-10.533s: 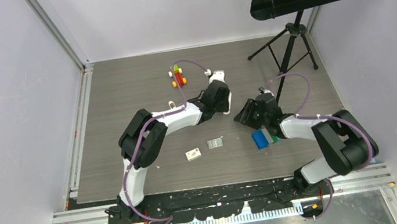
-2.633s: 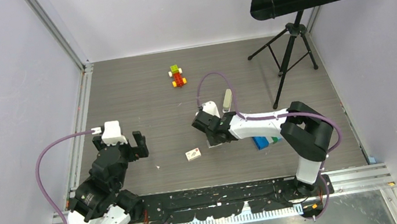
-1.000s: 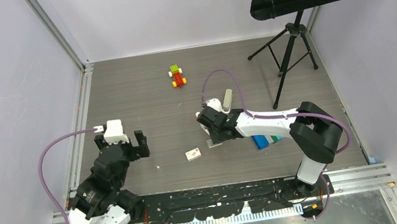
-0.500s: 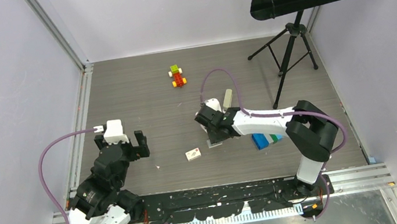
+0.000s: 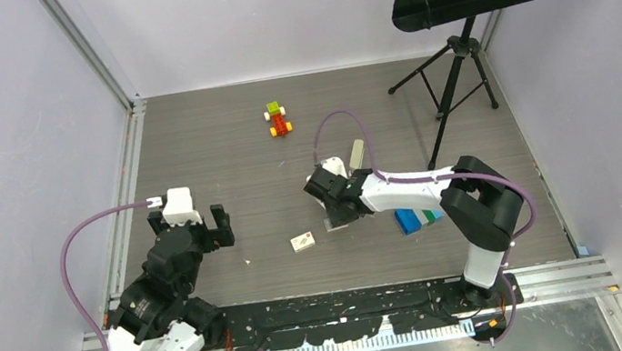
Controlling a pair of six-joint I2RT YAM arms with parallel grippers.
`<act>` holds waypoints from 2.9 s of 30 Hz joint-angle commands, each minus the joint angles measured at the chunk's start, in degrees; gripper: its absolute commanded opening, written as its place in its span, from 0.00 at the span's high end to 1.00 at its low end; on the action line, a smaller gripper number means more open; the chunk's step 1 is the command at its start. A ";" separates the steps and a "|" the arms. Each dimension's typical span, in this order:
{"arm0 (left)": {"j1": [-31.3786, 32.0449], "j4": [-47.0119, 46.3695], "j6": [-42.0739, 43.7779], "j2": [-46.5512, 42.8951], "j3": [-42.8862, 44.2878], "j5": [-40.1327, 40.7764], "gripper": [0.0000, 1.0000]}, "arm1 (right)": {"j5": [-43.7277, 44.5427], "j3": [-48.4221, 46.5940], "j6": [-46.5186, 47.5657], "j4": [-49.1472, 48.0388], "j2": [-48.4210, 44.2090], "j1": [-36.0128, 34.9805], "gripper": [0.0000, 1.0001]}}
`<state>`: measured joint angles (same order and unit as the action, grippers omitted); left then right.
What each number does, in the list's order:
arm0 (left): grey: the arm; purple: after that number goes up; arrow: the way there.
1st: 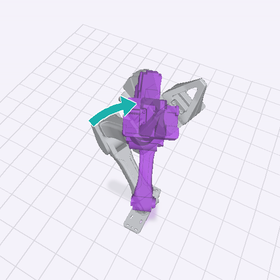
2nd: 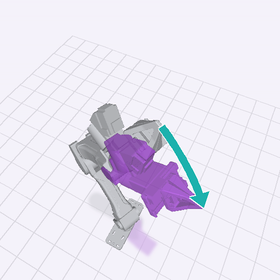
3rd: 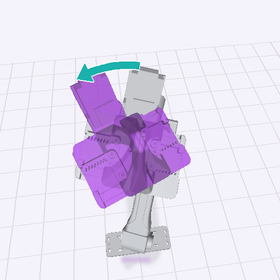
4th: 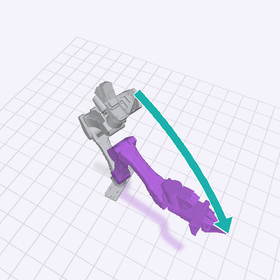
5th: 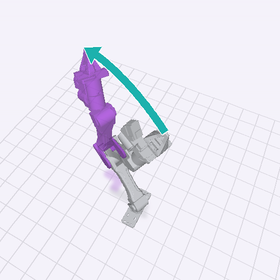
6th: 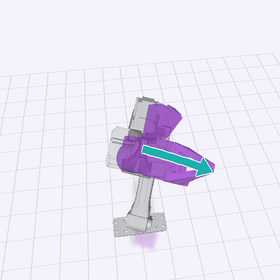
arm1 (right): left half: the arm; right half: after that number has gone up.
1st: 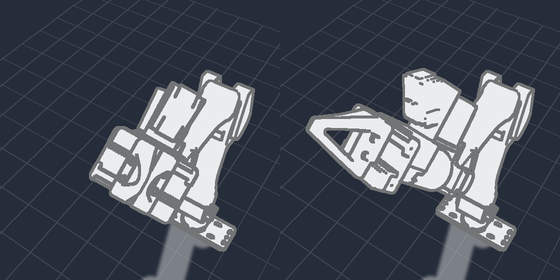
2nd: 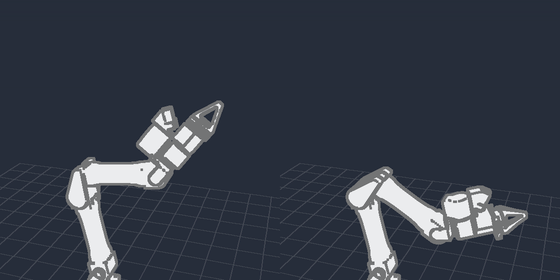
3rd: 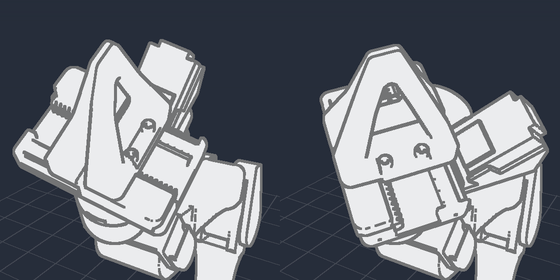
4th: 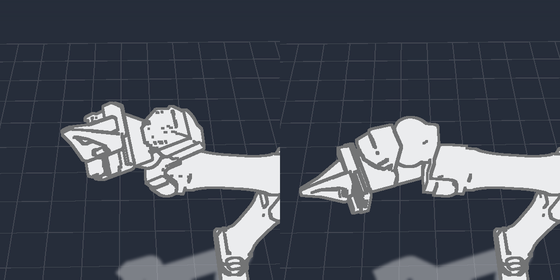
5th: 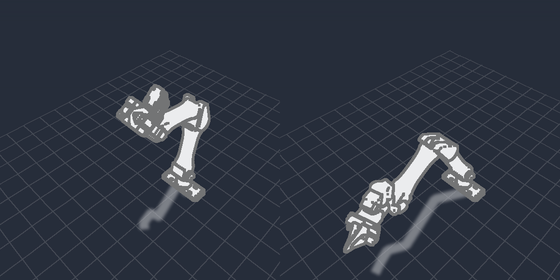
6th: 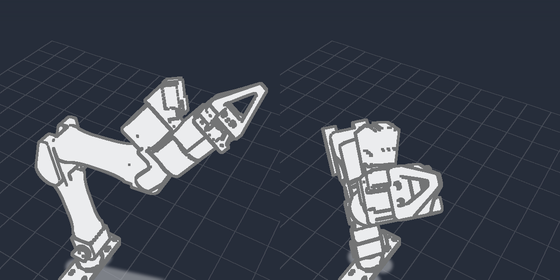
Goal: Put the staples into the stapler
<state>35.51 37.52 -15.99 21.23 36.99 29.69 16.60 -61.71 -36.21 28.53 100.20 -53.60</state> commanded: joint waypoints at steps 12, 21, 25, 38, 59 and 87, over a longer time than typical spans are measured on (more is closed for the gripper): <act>-0.31 -2.21 0.64 0.38 0.00 -1.48 0.01 | -0.13 -0.36 1.65 -2.65 -3.52 -0.01 0.83; -0.26 -2.26 -2.30 3.66 1.49 -7.17 0.02 | -2.27 3.56 6.80 -10.18 -10.61 -0.01 0.84; -0.28 -2.16 -5.63 7.14 3.06 -12.94 0.02 | -3.09 5.93 9.94 -15.12 -14.28 -0.01 0.84; -0.28 -19.47 -17.90 17.01 -1.01 -33.20 0.02 | -7.86 17.23 16.11 -36.16 -27.69 1.07 0.84; 5.58 -78.44 13.97 24.69 -18.42 -51.66 0.05 | -36.16 18.85 -4.96 -34.95 -36.91 12.98 0.84; 9.76 -92.44 26.94 32.15 -18.53 -59.44 0.34 | -52.15 18.90 -15.30 -40.98 -38.82 15.02 0.85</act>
<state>45.01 -47.70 12.38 53.28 17.98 -28.45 -32.47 -42.89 -50.33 -7.64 62.61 -38.76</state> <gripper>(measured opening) 0.691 0.204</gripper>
